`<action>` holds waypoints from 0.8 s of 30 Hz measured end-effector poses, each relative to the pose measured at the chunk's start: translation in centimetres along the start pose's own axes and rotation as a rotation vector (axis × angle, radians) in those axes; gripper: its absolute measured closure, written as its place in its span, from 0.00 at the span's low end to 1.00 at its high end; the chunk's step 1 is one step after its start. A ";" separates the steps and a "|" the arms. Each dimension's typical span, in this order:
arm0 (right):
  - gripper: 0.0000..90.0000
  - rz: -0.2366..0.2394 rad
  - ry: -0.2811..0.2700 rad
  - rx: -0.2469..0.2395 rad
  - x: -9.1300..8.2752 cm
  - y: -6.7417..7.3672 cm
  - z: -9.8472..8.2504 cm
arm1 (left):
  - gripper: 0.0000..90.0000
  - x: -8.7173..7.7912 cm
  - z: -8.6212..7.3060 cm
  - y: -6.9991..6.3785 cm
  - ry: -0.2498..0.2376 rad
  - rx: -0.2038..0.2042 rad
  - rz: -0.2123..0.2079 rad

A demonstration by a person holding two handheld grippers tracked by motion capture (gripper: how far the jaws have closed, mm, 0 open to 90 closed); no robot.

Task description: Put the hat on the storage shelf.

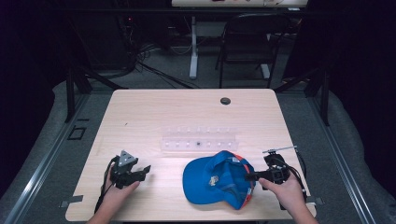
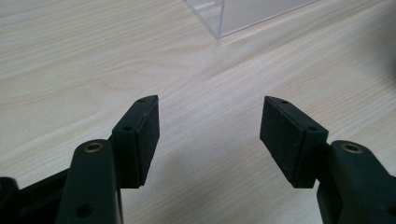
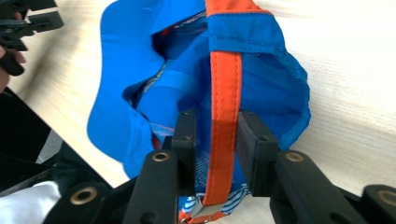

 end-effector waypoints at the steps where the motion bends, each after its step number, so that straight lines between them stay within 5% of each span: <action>1: 0.80 0.003 0.006 -0.002 -0.1 0.1 0.0 | 0.43 0.0 0.0 0.0 0.000 0.000 0.000; 11: 0.86 0.018 0.025 -0.005 -0.4 0.9 0.3 | 0.43 0.0 0.0 0.0 -0.001 -0.002 0.000; 24: 0.86 -0.027 0.025 0.010 -0.7 1.1 1.1 | 0.43 0.0 0.0 0.0 -0.003 -0.011 0.000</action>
Point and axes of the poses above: each handheld gripper's, and its own axes: x roughly forward along the jaws, z roughly out of its top, y roughly to its left, the point moved 7 cm from there along x, roughly forward along the jaws, and after that the axes turned 3 degrees about x, right-handed, at the moved point
